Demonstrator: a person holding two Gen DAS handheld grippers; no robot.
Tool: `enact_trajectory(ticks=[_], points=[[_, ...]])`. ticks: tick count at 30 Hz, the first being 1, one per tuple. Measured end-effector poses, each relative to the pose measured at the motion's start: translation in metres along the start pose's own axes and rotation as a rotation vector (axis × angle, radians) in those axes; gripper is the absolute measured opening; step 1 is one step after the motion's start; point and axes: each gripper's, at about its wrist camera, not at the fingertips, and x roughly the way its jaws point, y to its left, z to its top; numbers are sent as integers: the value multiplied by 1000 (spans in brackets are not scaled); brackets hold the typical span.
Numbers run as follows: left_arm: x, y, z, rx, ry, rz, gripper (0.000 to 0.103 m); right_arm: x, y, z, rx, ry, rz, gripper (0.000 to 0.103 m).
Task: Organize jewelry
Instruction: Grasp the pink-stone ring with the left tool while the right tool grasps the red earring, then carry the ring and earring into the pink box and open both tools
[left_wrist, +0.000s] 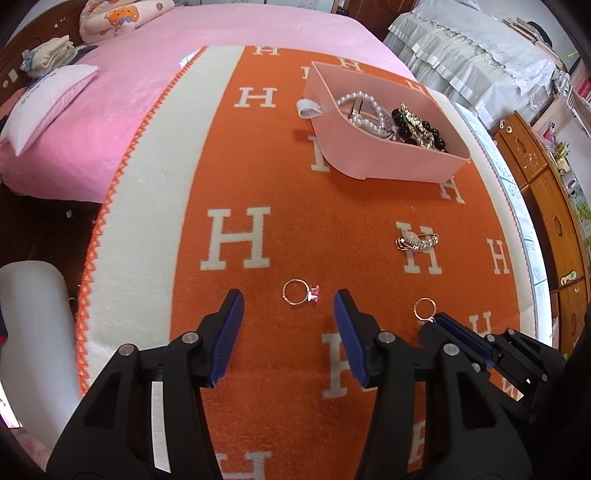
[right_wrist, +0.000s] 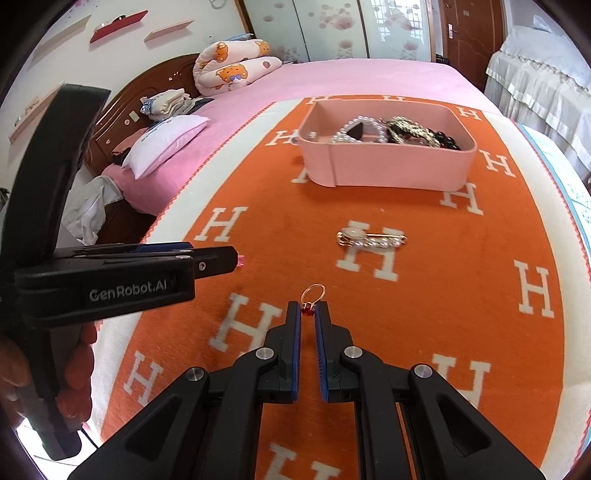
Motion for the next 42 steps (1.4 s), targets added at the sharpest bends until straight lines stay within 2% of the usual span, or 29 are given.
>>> enact_trajectory(ticks=[6,17,20,26,31,37,42], points=[[13,-13,2,18,23,10,35,2,-15,-2,33,9,2,8],[15,-21,1,24,5,73,26,4,-31,-1,63,15,9,8],[15,-20,0,14,-8,97,19,5,-36,-1,72,17,8,8],[11,-13,-1,-44,-16,80,19,4,-40,1,79,5,11,8],[0,-18,2,-44,-34,83,19,-4,-42,8,79,-14,13,8],[-28,-43,30,5,-105,61,19,-23,-46,32,76,-72,14,8],[-46,-68,71,39,-170,56,19,-40,-52,68,64,-141,18,8]])
